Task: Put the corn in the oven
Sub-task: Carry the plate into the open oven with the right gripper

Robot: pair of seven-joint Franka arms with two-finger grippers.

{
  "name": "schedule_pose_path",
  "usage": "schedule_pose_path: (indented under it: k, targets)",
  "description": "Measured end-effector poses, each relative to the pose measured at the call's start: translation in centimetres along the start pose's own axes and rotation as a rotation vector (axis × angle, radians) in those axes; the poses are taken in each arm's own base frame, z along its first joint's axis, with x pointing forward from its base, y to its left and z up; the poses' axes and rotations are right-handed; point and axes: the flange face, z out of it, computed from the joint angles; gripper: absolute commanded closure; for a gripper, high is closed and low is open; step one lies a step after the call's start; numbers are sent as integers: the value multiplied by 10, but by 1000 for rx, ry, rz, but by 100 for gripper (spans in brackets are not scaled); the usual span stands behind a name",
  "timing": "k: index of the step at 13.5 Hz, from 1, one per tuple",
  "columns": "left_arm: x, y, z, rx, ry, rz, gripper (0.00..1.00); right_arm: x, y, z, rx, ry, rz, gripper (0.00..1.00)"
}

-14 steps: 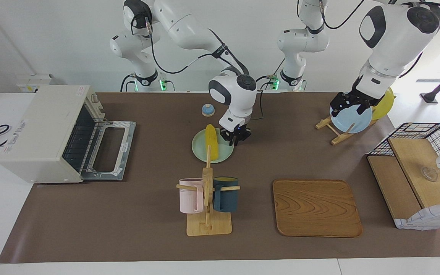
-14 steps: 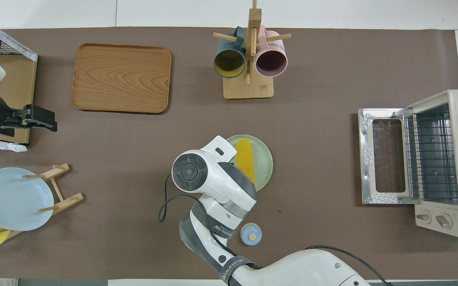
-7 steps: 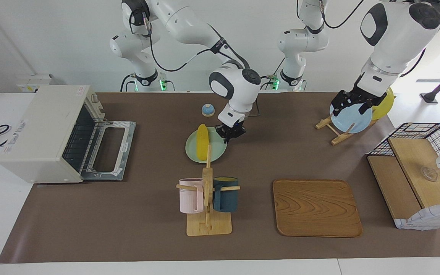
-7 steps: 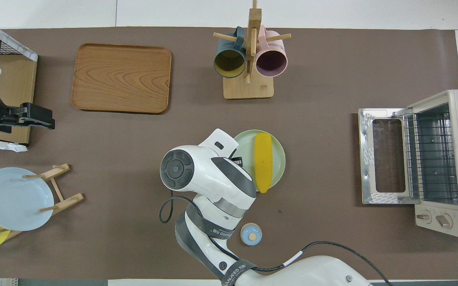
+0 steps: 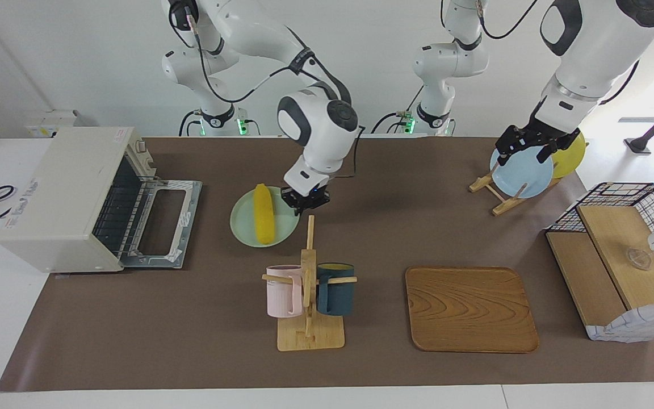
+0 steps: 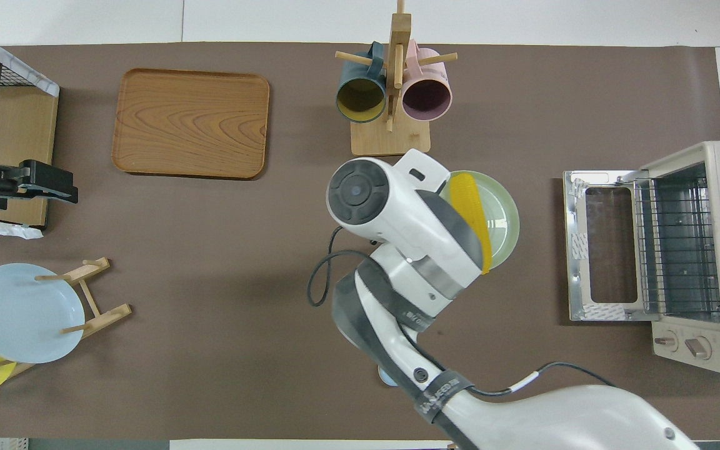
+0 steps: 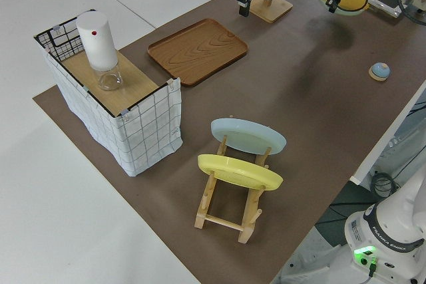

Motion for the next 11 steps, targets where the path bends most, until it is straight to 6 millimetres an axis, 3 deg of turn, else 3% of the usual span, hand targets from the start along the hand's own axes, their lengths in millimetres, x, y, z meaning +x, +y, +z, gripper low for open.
schedule_pose_path:
  k: [2,4,7,11]
  targets:
    - [0,3,-4,0,7,5,0,2,76,-1,6,-19,-14,100]
    - [0,3,-6,-1,9,6,0,-9,139,6,10,-48,-4,100]
    - [0,3,-6,-1,9,5,0,-34,202,29,15,-104,2,100]
    - [0,1,-6,-1,9,2,0,-44,285,74,69,-118,-16,100]
